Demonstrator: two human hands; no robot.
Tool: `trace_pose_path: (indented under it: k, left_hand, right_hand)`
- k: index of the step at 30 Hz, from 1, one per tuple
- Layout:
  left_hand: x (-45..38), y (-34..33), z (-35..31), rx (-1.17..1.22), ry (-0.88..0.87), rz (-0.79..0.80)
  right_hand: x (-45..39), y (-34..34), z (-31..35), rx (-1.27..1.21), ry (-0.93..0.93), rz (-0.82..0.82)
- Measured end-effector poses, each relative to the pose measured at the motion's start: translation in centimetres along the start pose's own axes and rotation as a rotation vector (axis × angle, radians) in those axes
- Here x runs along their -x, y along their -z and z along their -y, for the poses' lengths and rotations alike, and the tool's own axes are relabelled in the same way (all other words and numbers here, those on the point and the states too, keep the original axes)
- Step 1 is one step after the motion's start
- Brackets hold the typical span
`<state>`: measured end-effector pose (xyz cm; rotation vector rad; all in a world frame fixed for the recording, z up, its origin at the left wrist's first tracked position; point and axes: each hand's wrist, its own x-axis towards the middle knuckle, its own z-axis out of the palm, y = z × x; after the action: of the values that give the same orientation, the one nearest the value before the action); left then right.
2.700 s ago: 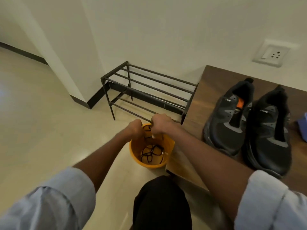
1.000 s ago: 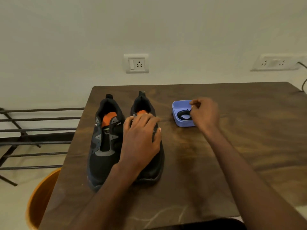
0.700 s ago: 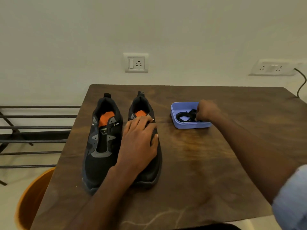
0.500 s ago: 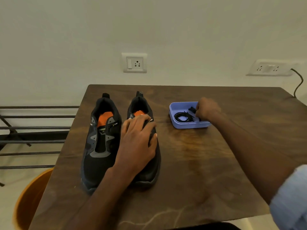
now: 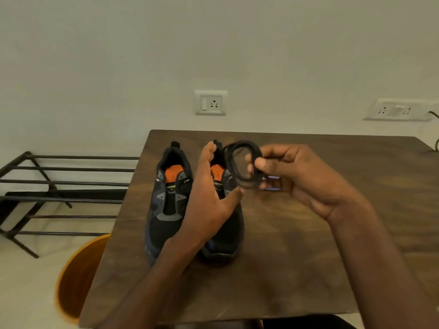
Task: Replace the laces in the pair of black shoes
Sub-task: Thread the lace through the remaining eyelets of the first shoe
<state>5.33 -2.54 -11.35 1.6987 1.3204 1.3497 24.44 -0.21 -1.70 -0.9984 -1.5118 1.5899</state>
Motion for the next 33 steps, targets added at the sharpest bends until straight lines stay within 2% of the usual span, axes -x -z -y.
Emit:
trace_pose_path:
  k: [2,4,6,9,13,14,17,19,20,21,22,23,24,26,27,29,31,33]
  left_hand:
    - [0.1,1.3,-0.4,0.006,-0.04,-0.012]
    - [0.6,2.7,-0.7,-0.013,-0.02,-0.06]
    - [1.6,4.3,-0.4,-0.069,0.04,-0.051]
    - [2.5,6.6,0.5,-0.199,0.139,0.028]
    - [3.3,7.0,1.2,-0.039,0.22,-0.012]
    - [3.6,6.7,1.2,-0.001,0.218,-0.053]
    - [3.9,5.3,1.9,-0.01,0.184,-0.11]
    - [3.7,5.0,2.5,-0.062,0.135,-0.121]
    - [3.4,4.9,2.9,-0.066,0.121,-0.135]
    - [3.1,5.1,3.0,-0.058,0.108,-0.148]
    - [2.7,5.0,3.1,-0.048,0.088,-0.137]
    - [2.5,4.9,3.0,-0.035,0.062,-0.107]
    - [2.3,4.7,2.8,-0.022,0.035,-0.067]
    - [2.0,4.3,2.8,-0.01,0.007,-0.02]
    - [1.8,4.3,3.1,-0.028,0.008,-0.022]
    - [1.9,4.4,3.7,-0.088,0.024,-0.036]
    - [2.3,4.7,4.0,-0.113,0.04,-0.056]
    - [2.5,4.8,4.1,-0.109,0.058,-0.076]
  right_hand:
    - [0.7,-2.1,-0.7,-0.114,0.018,0.119]
    - [0.3,-3.1,-2.0,-0.166,0.01,0.102]
    - [-0.6,-3.4,-3.8,-0.187,-0.022,-0.024]
    - [-1.6,-2.6,-6.5,-0.128,-0.067,-0.314]
    - [-2.2,-0.8,-9.0,0.282,-0.102,-0.676]
    - [-2.4,-0.5,-9.5,0.441,-0.116,-0.705]
    - [-2.8,0.1,-11.3,1.01,-0.373,-0.607]
    - [-2.8,0.0,-11.8,1.196,-0.337,-0.619]
    - [-2.7,-0.2,-11.9,1.159,-0.185,-0.636]
    - [-2.6,-0.8,-11.7,1.063,0.044,-0.626]
    - [-2.5,-1.6,-11.4,0.924,0.25,-0.561]
    - [-2.4,-2.8,-11.0,0.774,0.362,-0.449]
    - [-2.3,-4.0,-10.7,0.643,0.383,-0.317]
    - [-2.2,-5.6,-10.6,0.454,0.285,-0.142]
    - [-2.3,-5.7,-10.8,0.4,0.243,-0.145]
    - [-2.4,-5.1,-11.2,0.404,0.233,-0.289]
    - [-2.5,-3.9,-11.7,0.554,0.244,-0.446]
    - [-2.6,-3.3,-12.1,0.712,0.252,-0.445]
